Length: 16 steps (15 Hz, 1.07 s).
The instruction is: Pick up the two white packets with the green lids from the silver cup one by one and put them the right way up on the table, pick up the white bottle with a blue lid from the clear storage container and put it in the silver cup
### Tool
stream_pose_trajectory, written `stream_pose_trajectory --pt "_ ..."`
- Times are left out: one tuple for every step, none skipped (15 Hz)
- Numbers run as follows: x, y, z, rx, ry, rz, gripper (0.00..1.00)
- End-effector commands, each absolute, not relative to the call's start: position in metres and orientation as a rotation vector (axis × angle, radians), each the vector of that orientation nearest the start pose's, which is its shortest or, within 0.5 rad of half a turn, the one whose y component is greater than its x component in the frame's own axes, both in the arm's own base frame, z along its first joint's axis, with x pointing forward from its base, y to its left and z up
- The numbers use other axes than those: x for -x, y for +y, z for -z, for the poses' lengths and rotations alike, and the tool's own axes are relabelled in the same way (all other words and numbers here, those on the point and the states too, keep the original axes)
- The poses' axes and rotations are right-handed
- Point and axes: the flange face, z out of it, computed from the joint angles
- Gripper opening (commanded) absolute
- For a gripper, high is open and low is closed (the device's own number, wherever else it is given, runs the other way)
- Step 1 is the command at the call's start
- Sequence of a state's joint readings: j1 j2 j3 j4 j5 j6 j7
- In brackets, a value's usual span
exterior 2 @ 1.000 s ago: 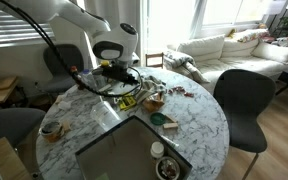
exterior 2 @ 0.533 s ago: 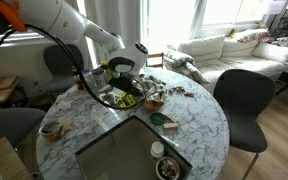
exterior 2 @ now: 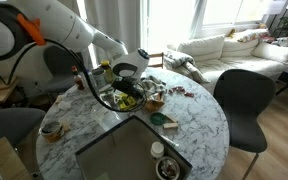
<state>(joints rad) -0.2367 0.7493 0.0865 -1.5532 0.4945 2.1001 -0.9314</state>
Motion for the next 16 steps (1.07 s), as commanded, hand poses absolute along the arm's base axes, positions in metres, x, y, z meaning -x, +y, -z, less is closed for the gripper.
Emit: stream_pose_trajectory --pt "-0.686 -0.09 -0.181 2.589 -0.581 0.073 0.89" --pt "-0.686 -0.09 -0.179 2.591 -0.58 0.065 0.89" --pt "-0.686 -0.089 -0.176 2.592 -0.584 0.055 0.86" --pt "-0.686 -0.089 -0.173 2.592 -0.589 0.047 0.88" --pt "-0.686 -0.088 -0.171 2.591 -0.59 0.043 0.85" --pt "-0.687 -0.087 -0.169 2.585 -0.593 0.042 0.85" --pt "-0.687 -0.087 -0.167 2.584 -0.592 0.04 0.82" --pt "-0.688 -0.086 -0.165 2.583 -0.594 0.038 0.8" --pt "-0.688 -0.086 -0.164 2.58 -0.598 0.034 0.7" --pt "-0.689 -0.087 -0.164 2.58 -0.595 0.035 0.61" --pt "-0.689 -0.087 -0.163 2.582 -0.596 0.035 0.48" --pt "-0.69 -0.088 -0.163 2.585 -0.595 0.036 0.39" --pt "-0.691 -0.088 -0.163 2.588 -0.594 0.036 0.34" --pt "-0.691 -0.089 -0.164 2.592 -0.593 0.036 0.25" --pt "-0.692 -0.09 -0.165 2.595 -0.592 0.038 0.22" --pt "-0.693 -0.091 -0.165 2.597 -0.59 0.039 0.19"
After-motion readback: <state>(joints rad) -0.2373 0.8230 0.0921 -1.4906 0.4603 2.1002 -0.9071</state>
